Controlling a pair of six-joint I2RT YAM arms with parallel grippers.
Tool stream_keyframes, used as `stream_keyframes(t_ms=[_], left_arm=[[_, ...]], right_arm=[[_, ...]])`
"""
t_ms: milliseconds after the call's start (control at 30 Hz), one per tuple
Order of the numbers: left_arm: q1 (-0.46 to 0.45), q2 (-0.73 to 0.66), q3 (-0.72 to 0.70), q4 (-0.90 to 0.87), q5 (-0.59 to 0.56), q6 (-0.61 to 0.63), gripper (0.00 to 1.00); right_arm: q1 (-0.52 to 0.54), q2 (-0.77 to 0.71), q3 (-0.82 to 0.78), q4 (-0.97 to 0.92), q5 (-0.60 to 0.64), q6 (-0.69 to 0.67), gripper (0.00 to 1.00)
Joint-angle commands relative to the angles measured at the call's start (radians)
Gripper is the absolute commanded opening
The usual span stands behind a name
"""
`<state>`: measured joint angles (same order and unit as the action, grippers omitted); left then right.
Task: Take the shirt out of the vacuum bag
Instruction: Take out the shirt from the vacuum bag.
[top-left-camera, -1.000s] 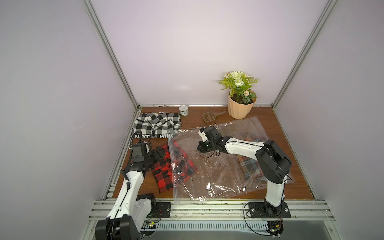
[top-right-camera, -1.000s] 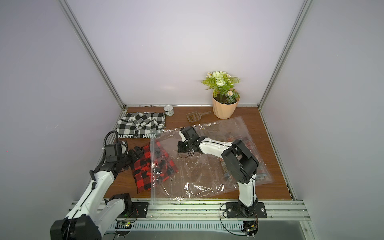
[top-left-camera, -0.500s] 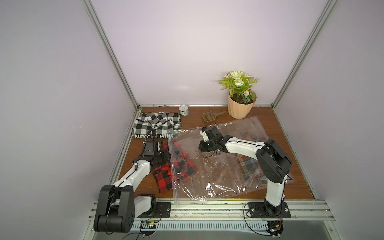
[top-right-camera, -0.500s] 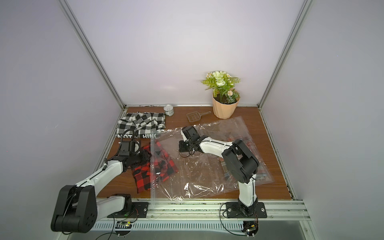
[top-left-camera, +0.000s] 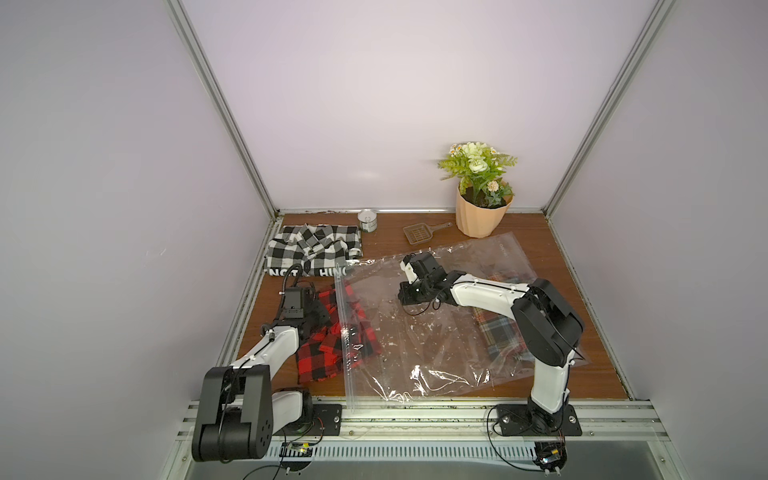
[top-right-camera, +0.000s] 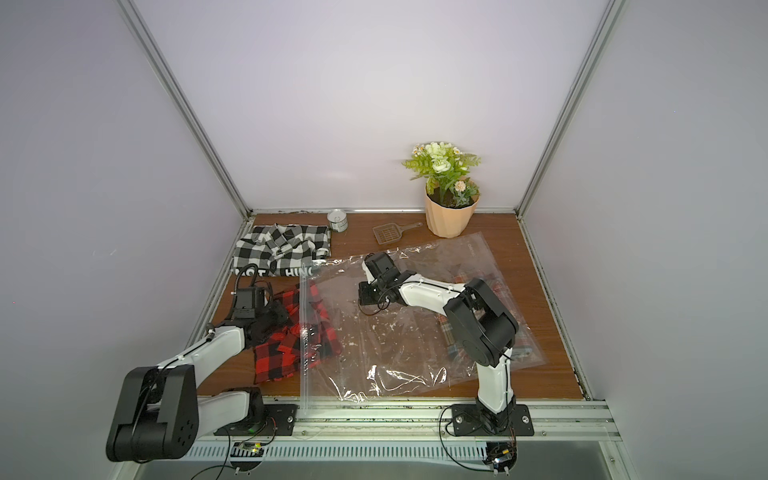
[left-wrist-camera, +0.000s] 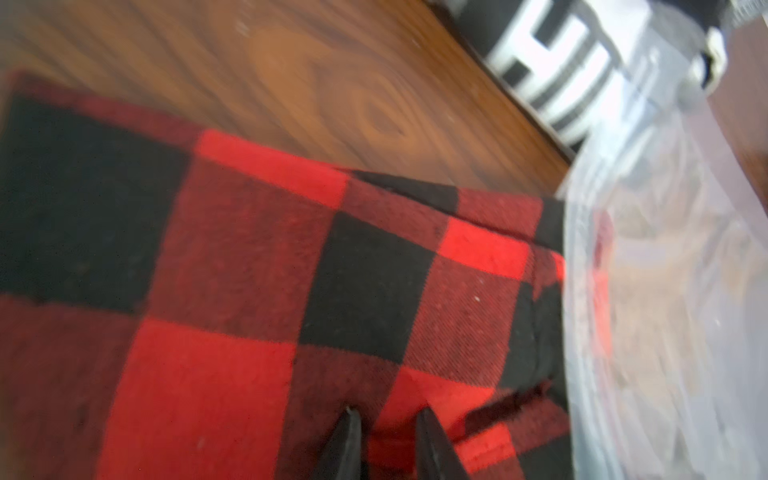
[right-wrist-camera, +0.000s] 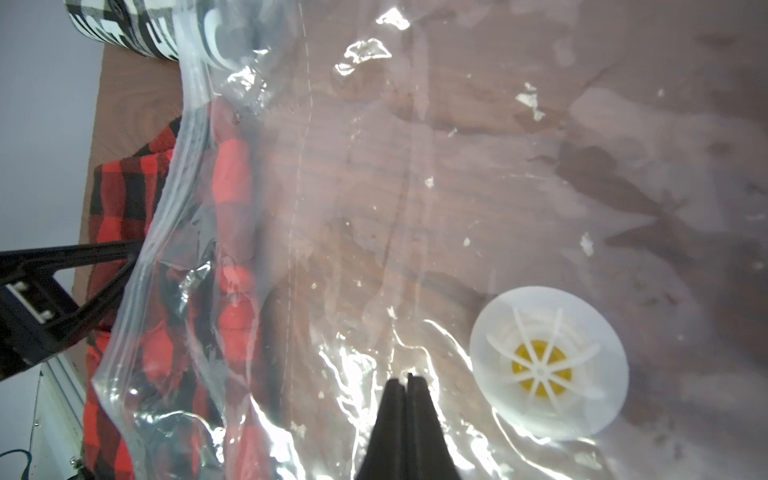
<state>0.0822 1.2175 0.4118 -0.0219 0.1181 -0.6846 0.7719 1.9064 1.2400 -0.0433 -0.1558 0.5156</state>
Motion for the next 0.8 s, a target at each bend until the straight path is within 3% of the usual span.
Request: stream_keyframes(t_ms=[0, 167, 400, 633, 767], left_arm=[[0.079, 0.017, -0.053, -0.082, -0.119, -0.020, 0.27], [0.180, 0.032, -0.048, -0.044, -0.083, -0.028, 0.28], [0.184, 0.040, -0.011, -0.026, -0.034, -0.009, 0.28], [0.103, -0.152, 0.079, -0.154, -0.050, 0.023, 0.42], [0.082, -0.225, 0.092, -0.214, -0.026, 0.044, 0.58]], right_arm=[[0.000, -0.009, 0.036, -0.003, 0.003, -0.014, 0.00], [0.000, -0.007, 0.037, 0.002, -0.003, -0.011, 0.00], [0.000, -0.001, 0.044, -0.001, 0.000, -0.019, 0.00], [0.000, 0.008, 0.063, -0.011, 0.004, -0.024, 0.00], [0.000, 0.006, 0.075, -0.022, 0.009, -0.029, 0.00]])
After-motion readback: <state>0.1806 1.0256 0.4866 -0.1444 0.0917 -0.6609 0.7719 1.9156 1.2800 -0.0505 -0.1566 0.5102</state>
